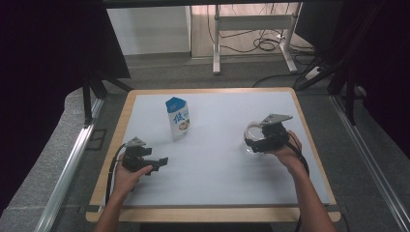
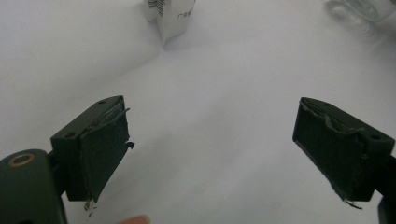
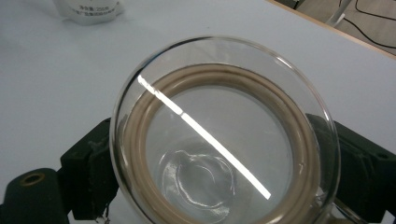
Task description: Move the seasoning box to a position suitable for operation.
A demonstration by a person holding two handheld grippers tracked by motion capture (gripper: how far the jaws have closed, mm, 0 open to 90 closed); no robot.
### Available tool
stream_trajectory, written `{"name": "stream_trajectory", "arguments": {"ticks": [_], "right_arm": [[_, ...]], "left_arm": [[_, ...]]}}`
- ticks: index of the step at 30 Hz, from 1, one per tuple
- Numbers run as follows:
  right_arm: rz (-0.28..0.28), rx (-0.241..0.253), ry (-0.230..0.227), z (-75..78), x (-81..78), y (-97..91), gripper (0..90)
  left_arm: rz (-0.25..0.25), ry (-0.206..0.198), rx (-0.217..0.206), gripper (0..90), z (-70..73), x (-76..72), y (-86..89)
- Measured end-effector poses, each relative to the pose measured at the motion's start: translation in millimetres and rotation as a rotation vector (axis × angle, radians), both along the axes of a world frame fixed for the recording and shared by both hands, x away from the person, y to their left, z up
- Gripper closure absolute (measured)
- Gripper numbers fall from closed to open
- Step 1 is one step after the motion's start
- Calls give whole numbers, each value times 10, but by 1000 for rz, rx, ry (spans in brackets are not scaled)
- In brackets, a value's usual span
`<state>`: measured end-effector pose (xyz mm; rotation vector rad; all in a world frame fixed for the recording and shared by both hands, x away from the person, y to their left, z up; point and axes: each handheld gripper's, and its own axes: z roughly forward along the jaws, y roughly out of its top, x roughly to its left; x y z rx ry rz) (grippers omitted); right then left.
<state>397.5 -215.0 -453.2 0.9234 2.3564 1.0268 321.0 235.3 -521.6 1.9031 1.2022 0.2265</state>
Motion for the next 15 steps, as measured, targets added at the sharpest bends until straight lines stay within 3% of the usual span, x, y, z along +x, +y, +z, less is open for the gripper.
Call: {"name": "stream_trajectory", "arguments": {"ticks": [10, 15], "right_arm": [[43, 8, 28, -32, -301, 24, 110], [58, -10, 49, -97, -362, 99, 109]], "left_arm": [[-2, 6, -4, 108, -10, 6, -2], [-5, 11, 0, 108, -27, 10, -9]]}}
